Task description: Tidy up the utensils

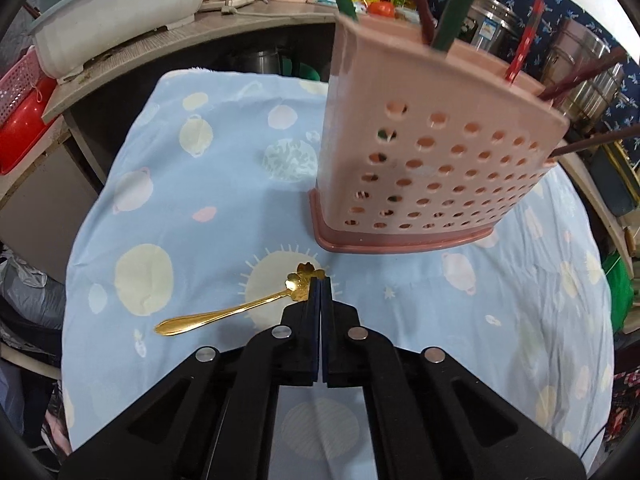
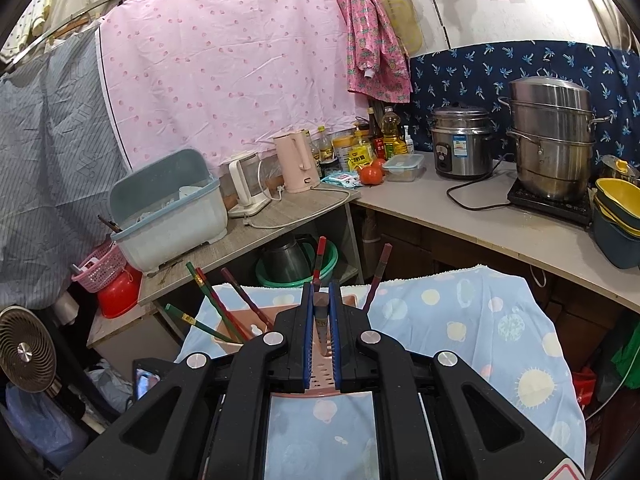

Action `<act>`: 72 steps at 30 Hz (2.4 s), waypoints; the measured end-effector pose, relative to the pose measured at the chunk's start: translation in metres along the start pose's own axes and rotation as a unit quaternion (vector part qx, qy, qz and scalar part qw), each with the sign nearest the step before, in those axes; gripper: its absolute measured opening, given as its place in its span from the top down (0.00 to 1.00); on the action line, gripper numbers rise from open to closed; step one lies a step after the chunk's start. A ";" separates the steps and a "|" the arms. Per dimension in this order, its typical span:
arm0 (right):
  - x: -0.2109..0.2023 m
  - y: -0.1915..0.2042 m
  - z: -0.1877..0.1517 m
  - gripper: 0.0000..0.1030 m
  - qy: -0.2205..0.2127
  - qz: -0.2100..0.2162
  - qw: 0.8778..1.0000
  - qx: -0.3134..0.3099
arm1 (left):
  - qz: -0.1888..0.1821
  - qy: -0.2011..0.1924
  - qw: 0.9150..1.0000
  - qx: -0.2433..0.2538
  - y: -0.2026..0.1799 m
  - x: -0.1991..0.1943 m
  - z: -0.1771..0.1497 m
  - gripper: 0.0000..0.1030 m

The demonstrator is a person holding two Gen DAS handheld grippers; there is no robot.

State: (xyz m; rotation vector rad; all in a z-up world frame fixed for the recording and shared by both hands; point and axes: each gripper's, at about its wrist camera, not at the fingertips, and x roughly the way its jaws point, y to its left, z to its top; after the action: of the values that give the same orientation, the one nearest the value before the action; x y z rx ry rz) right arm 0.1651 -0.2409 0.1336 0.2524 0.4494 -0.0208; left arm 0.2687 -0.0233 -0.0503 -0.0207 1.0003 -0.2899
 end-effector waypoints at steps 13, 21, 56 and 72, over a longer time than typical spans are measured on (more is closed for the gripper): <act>-0.008 -0.003 -0.008 0.93 0.002 0.003 1.000 0.004 | 0.025 -0.007 1.000 0.018 -0.015 0.014 -0.009 0.57; 0.002 -0.001 -0.008 0.93 0.008 0.004 1.000 0.000 | 0.055 0.007 0.998 0.031 -0.013 0.047 -0.008 0.90; -0.002 0.003 -0.019 0.92 0.020 0.009 1.000 -0.001 | 0.020 -0.032 0.998 0.048 -0.011 -0.002 -0.013 0.98; -0.026 -0.001 -0.005 0.92 0.005 0.012 1.000 0.000 | -0.094 -0.121 0.988 0.015 -0.028 -0.152 0.022 0.99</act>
State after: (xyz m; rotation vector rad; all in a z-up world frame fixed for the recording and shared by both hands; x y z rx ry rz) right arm 0.1395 -0.2413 0.1403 0.2580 0.4569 0.0045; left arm 0.2037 -0.0144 0.0915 -0.1215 0.7525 -0.4641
